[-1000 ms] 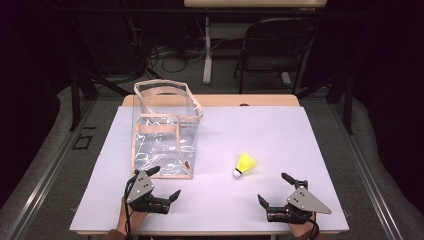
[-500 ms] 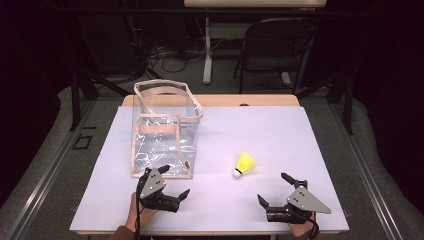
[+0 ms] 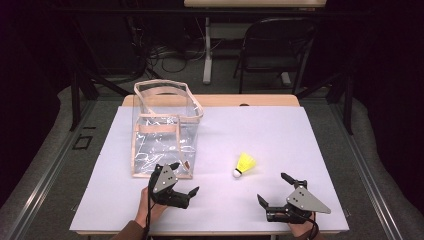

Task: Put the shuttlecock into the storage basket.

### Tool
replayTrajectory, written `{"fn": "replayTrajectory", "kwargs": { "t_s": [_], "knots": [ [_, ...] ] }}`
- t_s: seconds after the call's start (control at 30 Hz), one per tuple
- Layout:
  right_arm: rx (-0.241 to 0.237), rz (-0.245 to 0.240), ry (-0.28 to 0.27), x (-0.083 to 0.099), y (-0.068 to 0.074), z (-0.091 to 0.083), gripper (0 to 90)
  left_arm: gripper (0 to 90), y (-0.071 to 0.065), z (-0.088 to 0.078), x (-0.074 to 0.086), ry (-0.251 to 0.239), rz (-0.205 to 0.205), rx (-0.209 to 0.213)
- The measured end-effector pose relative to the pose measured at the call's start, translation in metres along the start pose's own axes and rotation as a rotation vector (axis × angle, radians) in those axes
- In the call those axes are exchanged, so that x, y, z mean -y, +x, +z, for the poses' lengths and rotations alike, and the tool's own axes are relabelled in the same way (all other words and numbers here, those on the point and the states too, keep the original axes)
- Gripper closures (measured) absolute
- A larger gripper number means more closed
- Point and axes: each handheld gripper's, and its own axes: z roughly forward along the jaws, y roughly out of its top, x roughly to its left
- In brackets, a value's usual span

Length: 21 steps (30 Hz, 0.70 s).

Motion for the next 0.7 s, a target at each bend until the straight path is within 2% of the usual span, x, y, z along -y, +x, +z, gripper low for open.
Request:
{"fn": "replayTrajectory", "kwargs": {
  "t_s": [0.4,0.7],
  "knots": [
    [0.0,0.003,0.001,0.0,0.0,0.0,0.0,0.0,-0.009,0.021,-0.011,0.031,-0.002,0.006],
    [0.0,0.004,0.005,0.0,0.0,0.0,0.0,0.0,-0.016,0.035,-0.021,0.033,-0.005,0.017]
  ]
}}
